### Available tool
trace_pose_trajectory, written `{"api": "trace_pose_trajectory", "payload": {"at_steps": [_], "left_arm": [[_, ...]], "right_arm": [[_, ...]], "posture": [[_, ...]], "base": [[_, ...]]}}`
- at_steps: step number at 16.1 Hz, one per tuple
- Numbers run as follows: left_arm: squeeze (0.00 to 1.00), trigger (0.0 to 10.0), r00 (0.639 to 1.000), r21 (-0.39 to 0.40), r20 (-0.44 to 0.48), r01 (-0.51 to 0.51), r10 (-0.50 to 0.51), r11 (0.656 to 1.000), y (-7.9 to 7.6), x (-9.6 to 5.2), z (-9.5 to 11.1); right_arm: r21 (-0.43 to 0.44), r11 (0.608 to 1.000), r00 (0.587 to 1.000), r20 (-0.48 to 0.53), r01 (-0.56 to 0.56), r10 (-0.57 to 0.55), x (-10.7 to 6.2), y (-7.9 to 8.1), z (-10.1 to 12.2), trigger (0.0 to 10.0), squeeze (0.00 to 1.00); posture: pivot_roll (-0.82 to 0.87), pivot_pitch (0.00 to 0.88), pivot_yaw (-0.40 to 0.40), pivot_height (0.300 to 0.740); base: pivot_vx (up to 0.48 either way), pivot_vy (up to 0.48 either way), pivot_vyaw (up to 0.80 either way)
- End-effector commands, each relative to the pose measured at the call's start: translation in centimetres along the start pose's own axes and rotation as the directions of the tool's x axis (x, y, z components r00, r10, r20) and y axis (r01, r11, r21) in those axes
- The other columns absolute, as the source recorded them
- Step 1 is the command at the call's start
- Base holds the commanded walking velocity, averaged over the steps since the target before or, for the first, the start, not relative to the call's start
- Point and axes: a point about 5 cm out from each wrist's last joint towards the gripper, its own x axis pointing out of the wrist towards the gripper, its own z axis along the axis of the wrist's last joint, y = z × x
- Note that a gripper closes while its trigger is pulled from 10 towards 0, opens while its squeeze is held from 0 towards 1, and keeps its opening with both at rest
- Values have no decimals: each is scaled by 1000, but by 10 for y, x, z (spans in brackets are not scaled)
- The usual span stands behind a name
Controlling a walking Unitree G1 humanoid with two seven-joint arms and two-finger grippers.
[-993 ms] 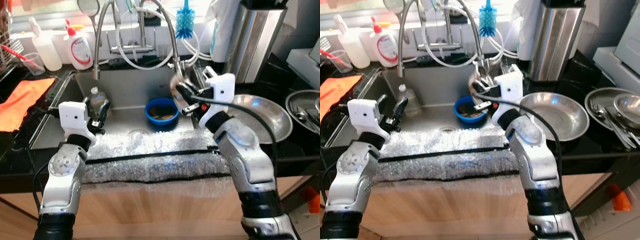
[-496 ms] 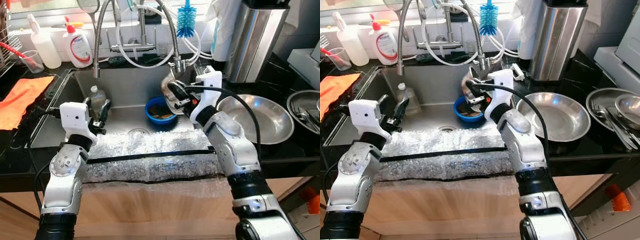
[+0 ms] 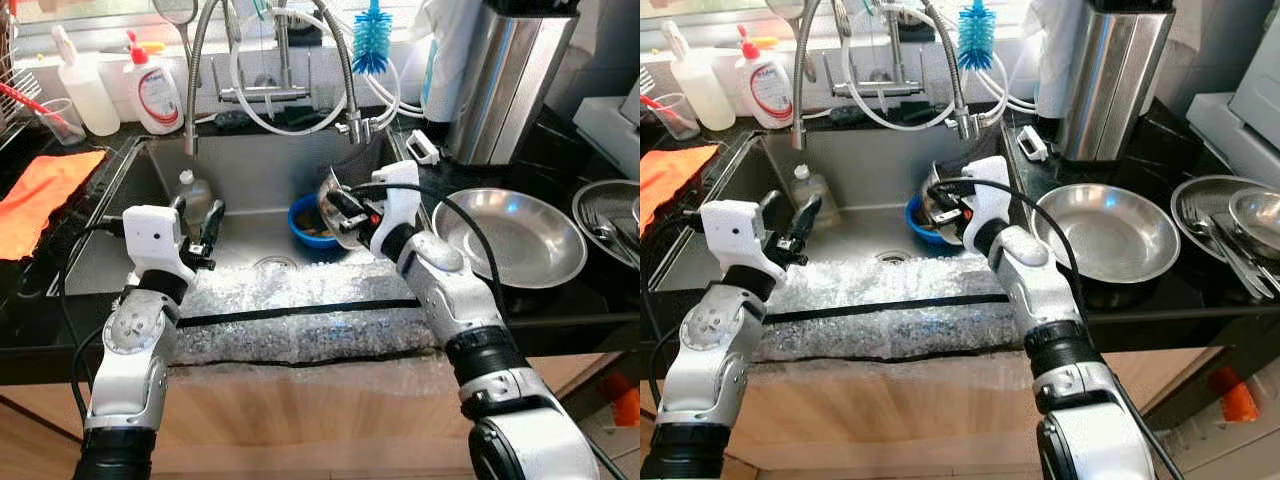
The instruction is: Kitchen organization
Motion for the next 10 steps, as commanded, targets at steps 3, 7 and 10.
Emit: {"api": "trace_pose_trajectory", "payload": {"at_steps": [3,7,10], "left_arm": [[0,10000,1000,4,-8,9,-9,1000,0,-2,0],[0,10000,1000,1,-13,17,-17,1000,-2,-2,0],[0,10000,1000,-2,-20,15,-15,1000,-2,-4,-1]], "right_arm": [[-4,1000,1000,-17,-1,1,3,2,-2,10000,0],[2,1000,999,-32,19,-19,3,-1,-6,10000,0],[3,1000,999,-38,18,-18,5,-2,-8,10000,443]], "posture": [[-79,0,45,740],[-79,0,44,740],[-77,0,43,740]], "base": [[0,0,0],[0,0,0],[0,0,0]]}}
